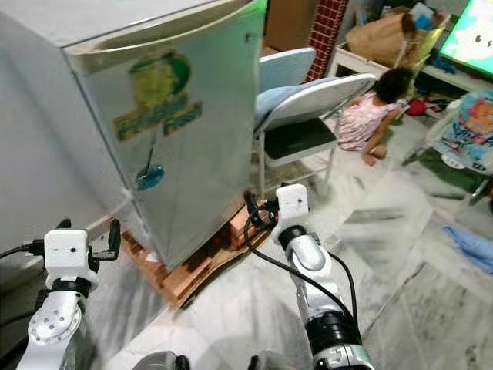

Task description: Restocking fridge

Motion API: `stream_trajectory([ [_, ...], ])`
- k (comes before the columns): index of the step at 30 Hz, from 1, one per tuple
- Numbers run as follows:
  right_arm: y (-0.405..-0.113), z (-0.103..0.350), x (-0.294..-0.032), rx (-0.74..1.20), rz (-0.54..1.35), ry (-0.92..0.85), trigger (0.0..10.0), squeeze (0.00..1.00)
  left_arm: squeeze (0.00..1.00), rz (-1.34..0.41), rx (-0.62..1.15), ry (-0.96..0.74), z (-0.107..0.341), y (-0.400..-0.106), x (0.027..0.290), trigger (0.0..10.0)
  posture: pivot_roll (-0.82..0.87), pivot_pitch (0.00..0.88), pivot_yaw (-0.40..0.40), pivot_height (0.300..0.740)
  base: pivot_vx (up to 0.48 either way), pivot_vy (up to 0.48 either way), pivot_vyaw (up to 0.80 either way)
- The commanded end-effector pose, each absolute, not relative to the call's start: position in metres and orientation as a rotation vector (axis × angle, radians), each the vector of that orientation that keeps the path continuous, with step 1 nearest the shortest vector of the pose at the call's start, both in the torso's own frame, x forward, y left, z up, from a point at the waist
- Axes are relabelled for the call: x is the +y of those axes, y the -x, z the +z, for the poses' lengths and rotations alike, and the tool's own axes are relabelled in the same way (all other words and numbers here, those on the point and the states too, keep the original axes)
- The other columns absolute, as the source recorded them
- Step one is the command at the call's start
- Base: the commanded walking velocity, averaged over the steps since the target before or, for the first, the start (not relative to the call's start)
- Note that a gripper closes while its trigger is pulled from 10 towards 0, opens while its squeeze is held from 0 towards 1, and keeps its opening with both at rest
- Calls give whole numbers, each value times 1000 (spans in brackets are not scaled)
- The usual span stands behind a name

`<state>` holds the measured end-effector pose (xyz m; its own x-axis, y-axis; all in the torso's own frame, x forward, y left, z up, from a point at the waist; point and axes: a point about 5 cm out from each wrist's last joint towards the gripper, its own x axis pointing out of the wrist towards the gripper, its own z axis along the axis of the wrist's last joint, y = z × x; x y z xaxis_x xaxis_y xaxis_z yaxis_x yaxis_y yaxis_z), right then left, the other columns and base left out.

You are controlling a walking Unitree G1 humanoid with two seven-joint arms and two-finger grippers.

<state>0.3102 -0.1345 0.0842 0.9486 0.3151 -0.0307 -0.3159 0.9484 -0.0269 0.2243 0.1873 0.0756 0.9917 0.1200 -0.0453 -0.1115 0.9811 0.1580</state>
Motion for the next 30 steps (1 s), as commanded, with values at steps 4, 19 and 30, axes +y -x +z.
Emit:
stream_trajectory([
  [4, -308, 80, -138, 50, 310, 11, 10000, 0, 0, 105, 62, -156, 74, -222, 185, 10000, 25, 113, -25, 740, 0, 480, 0],
  [19, -309, 80, -137, 58, 305, 11, 10000, 0, 0, 111, 53, -151, 76, -224, 184, 10000, 23, 116, -29, 740, 0, 480, -693],
  [30, -312, 81, -136, 56, 307, 13, 10000, 0, 0, 115, 41, -166, 79, -226, 184, 10000, 29, 133, -34, 740, 0, 34, -800],
])
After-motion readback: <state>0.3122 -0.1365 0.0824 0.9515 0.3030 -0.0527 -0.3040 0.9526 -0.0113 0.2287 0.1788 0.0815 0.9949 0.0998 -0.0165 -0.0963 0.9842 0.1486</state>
